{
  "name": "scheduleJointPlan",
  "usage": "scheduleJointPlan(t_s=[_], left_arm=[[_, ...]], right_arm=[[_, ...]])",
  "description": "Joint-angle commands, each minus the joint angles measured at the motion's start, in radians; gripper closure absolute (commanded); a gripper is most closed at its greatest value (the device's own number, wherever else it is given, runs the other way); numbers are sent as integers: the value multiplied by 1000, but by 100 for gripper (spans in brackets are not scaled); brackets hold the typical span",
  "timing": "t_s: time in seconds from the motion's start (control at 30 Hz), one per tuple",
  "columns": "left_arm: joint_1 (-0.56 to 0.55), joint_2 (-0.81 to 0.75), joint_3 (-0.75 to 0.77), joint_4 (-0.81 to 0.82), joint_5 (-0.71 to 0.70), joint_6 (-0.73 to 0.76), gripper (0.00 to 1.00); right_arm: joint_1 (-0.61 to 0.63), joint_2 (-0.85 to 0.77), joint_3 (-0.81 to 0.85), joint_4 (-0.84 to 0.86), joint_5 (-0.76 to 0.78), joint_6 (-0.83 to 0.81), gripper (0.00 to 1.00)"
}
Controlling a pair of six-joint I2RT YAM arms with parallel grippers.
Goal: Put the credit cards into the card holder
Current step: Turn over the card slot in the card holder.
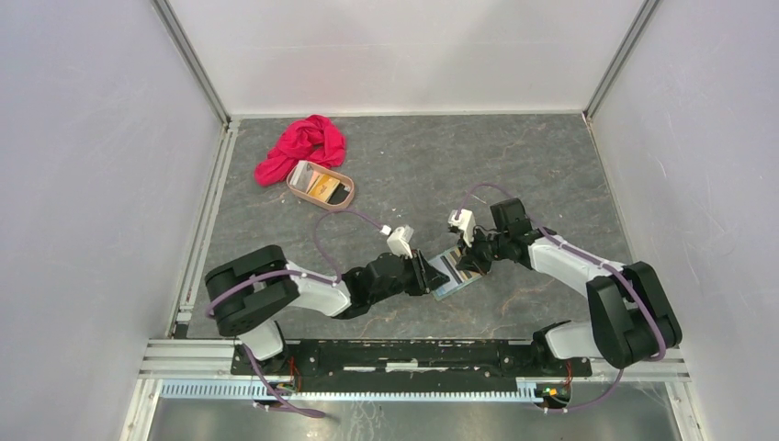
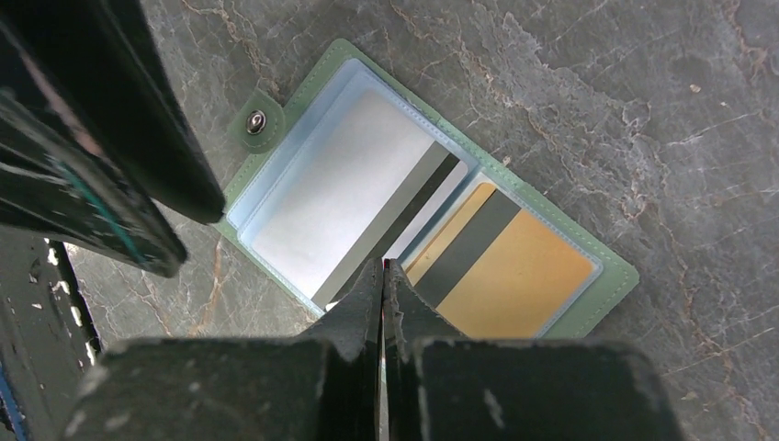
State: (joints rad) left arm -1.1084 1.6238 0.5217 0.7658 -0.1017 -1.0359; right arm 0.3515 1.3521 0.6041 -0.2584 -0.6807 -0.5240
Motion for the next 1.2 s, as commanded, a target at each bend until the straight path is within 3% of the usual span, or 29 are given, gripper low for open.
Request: scheduleJointPlan(t_s=[0.0, 0.3, 1.17], left_arm=[[-6, 67, 50, 64, -35, -65, 66], [-8, 44, 18, -65, -162, -102, 62], [-5, 15, -28, 44, -152, -129, 58]], right_arm=[[-6, 22, 36, 33, -5, 52, 100], [-19, 49, 28, 49, 0, 89, 100], [-18, 104, 30, 55, 21, 125, 100]])
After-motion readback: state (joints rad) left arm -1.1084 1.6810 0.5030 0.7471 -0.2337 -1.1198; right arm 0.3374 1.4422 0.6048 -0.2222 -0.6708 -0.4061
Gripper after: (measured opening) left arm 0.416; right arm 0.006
